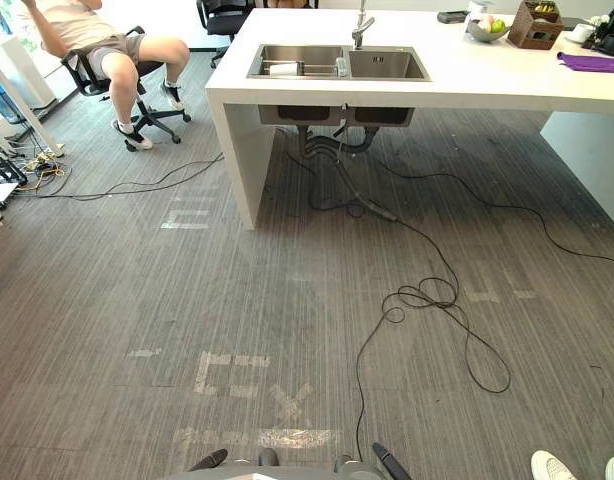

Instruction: Walk over to the sink, pick up the cup, carry it to the dishwasher, place the cup inside the dishwasher, then close the dishwasher door

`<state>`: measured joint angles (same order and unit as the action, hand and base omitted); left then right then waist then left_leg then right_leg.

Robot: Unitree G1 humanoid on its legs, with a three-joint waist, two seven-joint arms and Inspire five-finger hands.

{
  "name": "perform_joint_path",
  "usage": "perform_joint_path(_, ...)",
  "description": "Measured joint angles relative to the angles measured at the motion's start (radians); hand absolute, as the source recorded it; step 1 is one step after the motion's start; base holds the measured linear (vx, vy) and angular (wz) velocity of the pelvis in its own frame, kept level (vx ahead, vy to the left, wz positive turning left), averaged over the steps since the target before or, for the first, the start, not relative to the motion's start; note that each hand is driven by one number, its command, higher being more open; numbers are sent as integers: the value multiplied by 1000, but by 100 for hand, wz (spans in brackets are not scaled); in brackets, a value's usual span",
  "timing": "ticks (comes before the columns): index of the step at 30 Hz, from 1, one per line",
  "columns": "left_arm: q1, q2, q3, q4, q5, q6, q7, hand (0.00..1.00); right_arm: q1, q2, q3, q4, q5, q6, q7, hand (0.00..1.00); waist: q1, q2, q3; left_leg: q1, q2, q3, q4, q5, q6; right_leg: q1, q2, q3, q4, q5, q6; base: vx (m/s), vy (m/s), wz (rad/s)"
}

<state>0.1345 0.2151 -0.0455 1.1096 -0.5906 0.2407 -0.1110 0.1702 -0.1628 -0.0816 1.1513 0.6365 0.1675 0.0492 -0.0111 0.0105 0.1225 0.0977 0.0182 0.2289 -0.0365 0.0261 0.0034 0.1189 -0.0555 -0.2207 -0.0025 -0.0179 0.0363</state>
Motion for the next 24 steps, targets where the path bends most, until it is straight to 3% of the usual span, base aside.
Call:
perform_joint_path(10,-51,-13,-4,-59,-17,26,-37,100,-42,9,-27,-41,-1,-30,-27,100,-6,0,29,49,-2,-19,-49,12,-20,52,6,-33,-34,-8,14,26,-26,6)
perform_joint_path(15,-91,-4,-73,-140,-21,70,25,100,-140,26,-3,-138,34,-27,-13,100,-10,4,38,41,-5,-28,-50,17,-21,47,3,-45,-32,-7,14,-42,-9,7)
perform_joint_path(17,-91,-4,-82,-169,-56,61,51,100,-163,37,9,-166,61,-36,-4,100,-5,2,39,36,-7,-36,-50,19,-19,47,2,-55,-34,-7,14,-9,-9,15)
perform_joint_path(19,-96,-25,-83,-191,-79,12,97,100,-185,52,9,-193,91,-52,-2,100,-4,2,39,28,-12,-47,-50,20,-19,46,-2,-68,-37,-8,14,4,-1,17)
perform_joint_path(24,-113,-85,-112,-248,-57,-79,117,100,-198,60,12,-211,80,-63,-4,100,-5,1,41,24,-18,-50,-50,21,-19,49,-8,-77,-37,-9,19,6,8,4)
